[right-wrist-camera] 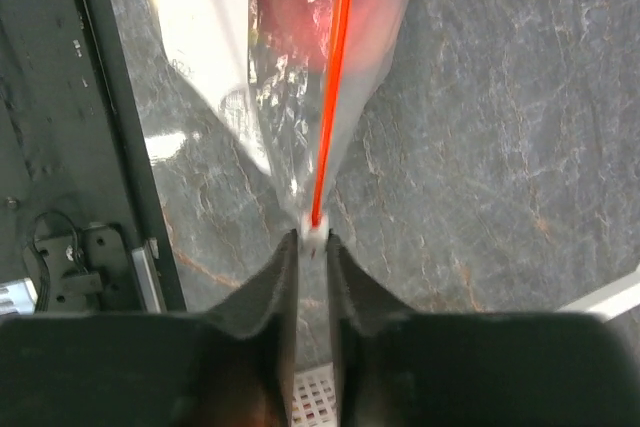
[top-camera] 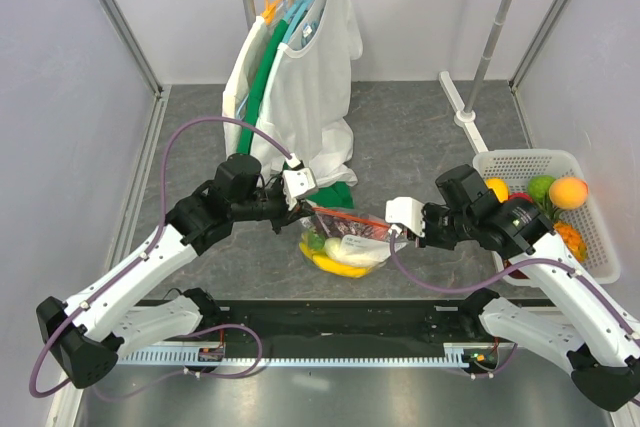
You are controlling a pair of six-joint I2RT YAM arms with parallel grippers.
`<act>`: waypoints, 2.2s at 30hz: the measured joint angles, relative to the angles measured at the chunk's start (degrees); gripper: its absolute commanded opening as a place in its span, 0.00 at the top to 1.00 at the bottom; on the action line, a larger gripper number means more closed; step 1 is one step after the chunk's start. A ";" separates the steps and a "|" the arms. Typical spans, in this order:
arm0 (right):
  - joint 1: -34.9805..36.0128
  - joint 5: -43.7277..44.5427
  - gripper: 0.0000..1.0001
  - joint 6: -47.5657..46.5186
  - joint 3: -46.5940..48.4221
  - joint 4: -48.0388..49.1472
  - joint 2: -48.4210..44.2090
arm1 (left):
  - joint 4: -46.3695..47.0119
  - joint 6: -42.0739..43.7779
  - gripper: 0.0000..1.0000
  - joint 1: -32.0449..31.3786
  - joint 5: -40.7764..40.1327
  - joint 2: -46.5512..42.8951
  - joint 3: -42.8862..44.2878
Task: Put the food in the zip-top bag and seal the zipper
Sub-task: Zip the zipper food storage bag at the center of the board, then place the zipper food storage bag at the center of the board.
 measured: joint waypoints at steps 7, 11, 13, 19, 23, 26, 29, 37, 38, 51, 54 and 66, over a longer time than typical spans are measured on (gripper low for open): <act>-0.52 -2.27 0.31 3.28 3.10 -4.94 2.36 | -0.44 -0.28 0.98 0.70 1.88 -0.11 0.09; -0.52 -7.06 0.40 8.66 9.53 -2.40 5.46 | -0.42 -0.63 0.98 0.70 4.22 0.24 0.42; -0.52 -8.96 0.44 11.06 11.26 0.00 6.71 | -0.33 -0.90 0.98 0.68 4.83 0.68 0.63; 2.34 -12.28 0.49 18.14 11.85 8.46 12.44 | 0.04 -1.51 0.98 -0.20 5.64 2.78 2.29; 6.38 -12.74 0.50 20.74 11.91 12.35 15.78 | 0.09 -1.53 0.98 -0.85 5.99 3.85 3.43; 8.57 -12.52 0.54 21.24 11.96 14.21 17.44 | 0.09 -1.53 0.98 -1.14 5.99 4.09 3.65; 9.75 -11.58 0.61 21.16 11.93 15.06 18.45 | 0.09 -1.53 0.98 -1.20 5.99 4.11 3.72; 11.10 -9.05 0.90 20.96 11.37 15.63 18.99 | 0.11 -1.55 0.98 -1.31 6.03 4.11 3.74; 11.15 -8.74 0.96 20.85 11.21 15.72 19.02 | 0.11 -1.57 0.98 -1.36 6.05 4.11 3.74; 11.52 -6.45 1.00 25.73 8.66 18.08 16.39 | 0.46 -3.08 0.63 -1.68 6.12 4.11 3.74; 10.88 -4.96 1.00 29.44 8.63 17.79 14.88 | 2.01 -4.24 0.44 -1.66 5.90 4.04 3.98; -3.76 -5.25 1.00 53.22 10.27 14.12 10.40 | 5.29 -9.03 0.00 -1.66 0.72 1.14 10.99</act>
